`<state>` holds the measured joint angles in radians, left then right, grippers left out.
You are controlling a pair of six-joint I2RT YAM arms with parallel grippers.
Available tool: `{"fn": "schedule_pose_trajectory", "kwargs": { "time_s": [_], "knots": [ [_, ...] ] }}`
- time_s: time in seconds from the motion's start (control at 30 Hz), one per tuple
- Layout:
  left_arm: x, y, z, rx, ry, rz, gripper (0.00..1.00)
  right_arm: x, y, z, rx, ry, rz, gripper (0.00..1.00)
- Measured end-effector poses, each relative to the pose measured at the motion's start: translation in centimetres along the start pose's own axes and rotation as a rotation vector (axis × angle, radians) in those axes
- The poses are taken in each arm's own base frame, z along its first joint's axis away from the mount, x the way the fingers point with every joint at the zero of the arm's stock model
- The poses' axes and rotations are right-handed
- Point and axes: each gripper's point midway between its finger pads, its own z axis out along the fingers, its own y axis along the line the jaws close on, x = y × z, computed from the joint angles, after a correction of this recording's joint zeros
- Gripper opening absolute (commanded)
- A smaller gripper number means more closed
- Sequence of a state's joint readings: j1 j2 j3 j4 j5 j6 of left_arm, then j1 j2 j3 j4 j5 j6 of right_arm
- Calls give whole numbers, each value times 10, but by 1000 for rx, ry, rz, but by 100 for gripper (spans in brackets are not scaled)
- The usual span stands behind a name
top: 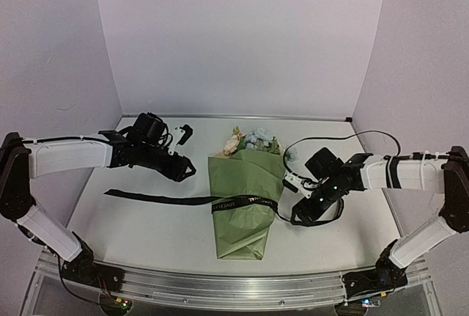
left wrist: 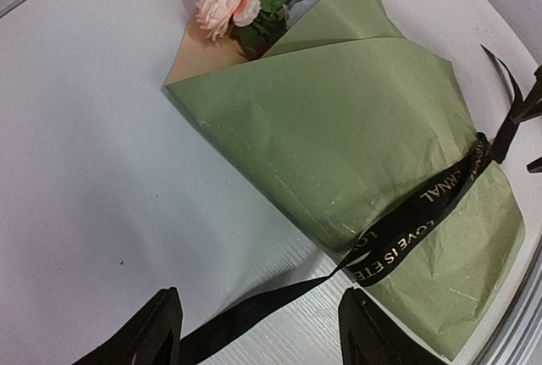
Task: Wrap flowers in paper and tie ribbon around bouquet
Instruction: Cross the ribbon over the folded bouquet, then tie the ribbon around the folded bouquet.
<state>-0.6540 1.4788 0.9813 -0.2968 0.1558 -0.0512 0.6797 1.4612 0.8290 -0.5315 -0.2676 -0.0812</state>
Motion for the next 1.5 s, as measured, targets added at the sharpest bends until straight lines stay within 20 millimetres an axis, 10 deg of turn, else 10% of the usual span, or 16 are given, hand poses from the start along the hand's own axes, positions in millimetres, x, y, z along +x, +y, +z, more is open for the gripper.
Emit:
{"fn": "schedule_pose_trajectory", "kwargs": {
  "time_s": [0.37, 0.73, 1.17, 1.5],
  "knots": [
    [1, -37, 19, 162, -26, 245, 62, -15, 29, 37, 43, -15, -322, 67],
    [37, -67, 48, 271, 31, 457, 59, -36, 25, 47, 119, -50, -352, 25],
    [69, -56, 82, 249, 123, 557, 54, -37, 22, 46, 135, -56, -298, 8],
    [64, -47, 95, 181, 97, 599, 10, -38, 20, 46, 147, -59, -265, 0]
  ]
}}
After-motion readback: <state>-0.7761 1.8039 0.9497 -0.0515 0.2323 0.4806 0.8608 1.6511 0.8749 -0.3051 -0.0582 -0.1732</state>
